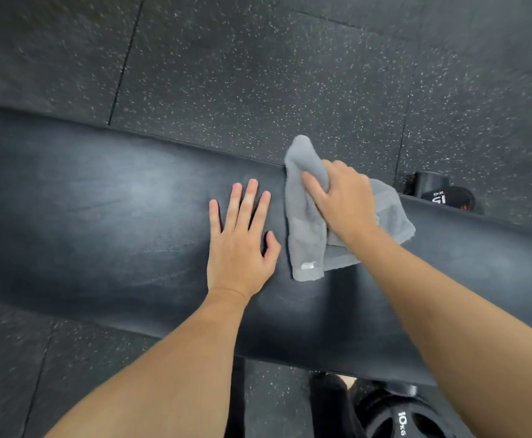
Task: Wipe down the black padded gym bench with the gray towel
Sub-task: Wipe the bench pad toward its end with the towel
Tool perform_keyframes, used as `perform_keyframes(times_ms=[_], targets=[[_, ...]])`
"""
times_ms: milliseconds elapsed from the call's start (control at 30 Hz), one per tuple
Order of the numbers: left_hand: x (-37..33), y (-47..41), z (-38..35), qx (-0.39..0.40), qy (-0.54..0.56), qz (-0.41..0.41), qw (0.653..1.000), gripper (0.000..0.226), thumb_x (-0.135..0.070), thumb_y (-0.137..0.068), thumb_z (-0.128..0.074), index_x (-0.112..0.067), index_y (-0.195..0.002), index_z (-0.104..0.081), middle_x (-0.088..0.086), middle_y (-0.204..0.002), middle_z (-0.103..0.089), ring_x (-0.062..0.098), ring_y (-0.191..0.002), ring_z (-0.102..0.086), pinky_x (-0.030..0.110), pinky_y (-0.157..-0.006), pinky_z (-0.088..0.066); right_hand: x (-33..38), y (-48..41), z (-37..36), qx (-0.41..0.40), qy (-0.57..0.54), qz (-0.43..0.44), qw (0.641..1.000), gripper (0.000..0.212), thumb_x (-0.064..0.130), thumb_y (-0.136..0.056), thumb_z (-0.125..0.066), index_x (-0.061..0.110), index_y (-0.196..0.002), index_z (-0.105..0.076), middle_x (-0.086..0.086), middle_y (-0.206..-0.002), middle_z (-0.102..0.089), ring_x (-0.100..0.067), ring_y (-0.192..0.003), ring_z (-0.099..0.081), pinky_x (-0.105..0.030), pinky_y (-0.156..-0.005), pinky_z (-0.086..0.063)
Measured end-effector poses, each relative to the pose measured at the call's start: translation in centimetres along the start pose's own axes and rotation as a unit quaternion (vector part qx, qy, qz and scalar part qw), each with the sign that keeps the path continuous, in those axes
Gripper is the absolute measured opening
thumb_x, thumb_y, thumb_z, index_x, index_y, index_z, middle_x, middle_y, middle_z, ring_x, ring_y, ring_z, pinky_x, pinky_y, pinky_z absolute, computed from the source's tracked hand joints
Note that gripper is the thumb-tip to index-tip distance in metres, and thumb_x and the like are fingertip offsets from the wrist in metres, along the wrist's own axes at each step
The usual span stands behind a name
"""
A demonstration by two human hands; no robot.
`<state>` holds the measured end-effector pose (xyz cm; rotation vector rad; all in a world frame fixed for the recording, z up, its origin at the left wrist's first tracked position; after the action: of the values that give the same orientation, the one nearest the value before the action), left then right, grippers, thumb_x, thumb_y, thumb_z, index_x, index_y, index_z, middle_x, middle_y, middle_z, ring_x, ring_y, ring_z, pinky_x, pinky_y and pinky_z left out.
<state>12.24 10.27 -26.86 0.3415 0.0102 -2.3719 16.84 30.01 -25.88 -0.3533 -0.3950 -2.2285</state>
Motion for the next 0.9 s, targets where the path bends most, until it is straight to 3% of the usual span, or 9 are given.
perform_keyframes(times_ms=[200,267,367,467,600,733,800,900], targets=[[-0.1,-0.1,0.0,0.009,-0.003,0.003,1.0,0.065,-0.033,-0.097,-0.038,-0.018,-0.159,-0.03,0.004,-0.171,-0.016,0.026,-0.159,-0.011,0.059,-0.127,-0.009,-9.5,4.3,3.5,-0.074,0.01,-0.06,0.995,0.034,0.044,-0.102,-0.04,0.016,-0.088,-0.052,-0.004,-0.087,-0.057,-0.032,-0.084,-0.053,-0.047,-0.081,-0.039],[-0.1,0.0,-0.1,0.005,-0.002,0.004,1.0,0.065,-0.034,-0.097,-0.037,-0.018,-0.16,-0.029,0.004,-0.171,-0.016,0.026,-0.159,-0.011,0.058,-0.127,-0.008,-10.2,5.2,3.6,-0.088,0.009,-0.065,0.994,0.031,0.044,-0.103,-0.039,0.018,-0.099,-0.055,-0.002,-0.099,-0.058,-0.029,-0.095,-0.054,-0.047,-0.089,-0.038],[-0.1,0.0,0.0,0.005,-0.003,0.005,1.0,0.064,-0.035,-0.099,-0.035,-0.019,-0.16,-0.027,0.004,-0.171,-0.014,0.026,-0.159,-0.009,0.058,-0.127,-0.008,-9.2,5.6,2.5,-0.087,0.017,-0.083,0.993,0.045,0.049,-0.102,-0.037,0.016,-0.123,-0.059,-0.002,-0.131,-0.059,-0.028,-0.124,-0.05,-0.055,-0.111,-0.029],[-0.2,0.0,0.5,0.004,0.024,-0.007,1.0,0.062,-0.037,-0.101,-0.036,-0.017,-0.159,-0.03,0.005,-0.171,-0.016,0.025,-0.159,-0.011,0.058,-0.126,-0.011,-6.7,5.1,1.0,-0.079,0.025,-0.102,0.991,0.05,0.051,-0.101,-0.038,0.018,-0.132,-0.057,-0.002,-0.141,-0.054,-0.027,-0.135,-0.044,-0.062,-0.12,-0.014],[5.4,-0.5,3.2,-0.043,0.075,0.013,0.996,0.054,-0.032,-0.099,-0.043,-0.011,-0.149,-0.047,0.01,-0.164,-0.035,0.028,-0.154,-0.029,0.058,-0.123,-0.021,-2.2,2.6,-0.4,-0.058,0.041,-0.138,0.988,0.048,0.053,-0.099,-0.034,0.016,-0.115,-0.061,-0.006,-0.108,-0.057,-0.036,-0.114,-0.051,-0.063,-0.118,-0.02],[18.9,-1.6,7.5,-0.088,0.009,0.087,0.992,0.053,-0.029,-0.098,-0.044,-0.006,-0.145,-0.049,0.017,-0.16,-0.039,0.038,-0.149,-0.032,0.062,-0.121,-0.021,2.1,0.2,-1.1,-0.042,0.024,-0.137,0.989,0.043,0.056,-0.093,-0.028,0.018,-0.081,-0.046,0.0,-0.082,-0.05,-0.033,-0.087,-0.052,-0.053,-0.097,-0.036],[24.7,-1.7,8.6,-0.068,-0.024,0.138,0.988,0.058,-0.035,-0.099,-0.038,-0.008,-0.151,-0.041,0.016,-0.165,-0.03,0.037,-0.153,-0.025,0.064,-0.121,-0.016,4.7,-0.7,-1.8,-0.04,0.009,-0.114,0.993,0.044,0.055,-0.093,-0.027,0.018,-0.08,-0.045,0.0,-0.081,-0.051,-0.034,-0.082,-0.052,-0.05,-0.089,-0.037],[27.5,-1.4,8.1,-0.054,-0.027,0.18,0.982,0.063,-0.037,-0.1,-0.032,-0.015,-0.159,-0.028,0.009,-0.17,-0.019,0.032,-0.157,-0.014,0.065,-0.123,-0.008,10.3,-2.2,-3.9,-0.043,0.001,-0.06,0.997,0.047,0.054,-0.095,-0.027,0.015,-0.093,-0.055,-0.001,-0.088,-0.057,-0.033,-0.084,-0.056,-0.048,-0.086,-0.041]])
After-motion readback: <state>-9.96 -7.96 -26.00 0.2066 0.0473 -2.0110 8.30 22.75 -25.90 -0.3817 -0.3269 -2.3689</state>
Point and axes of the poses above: each hand's wrist, its own y-axis away from the middle knuckle, its own z-axis out of the back of the hand, x = y × z, the point moved 3 cm from there along -y, towards the middle knuckle
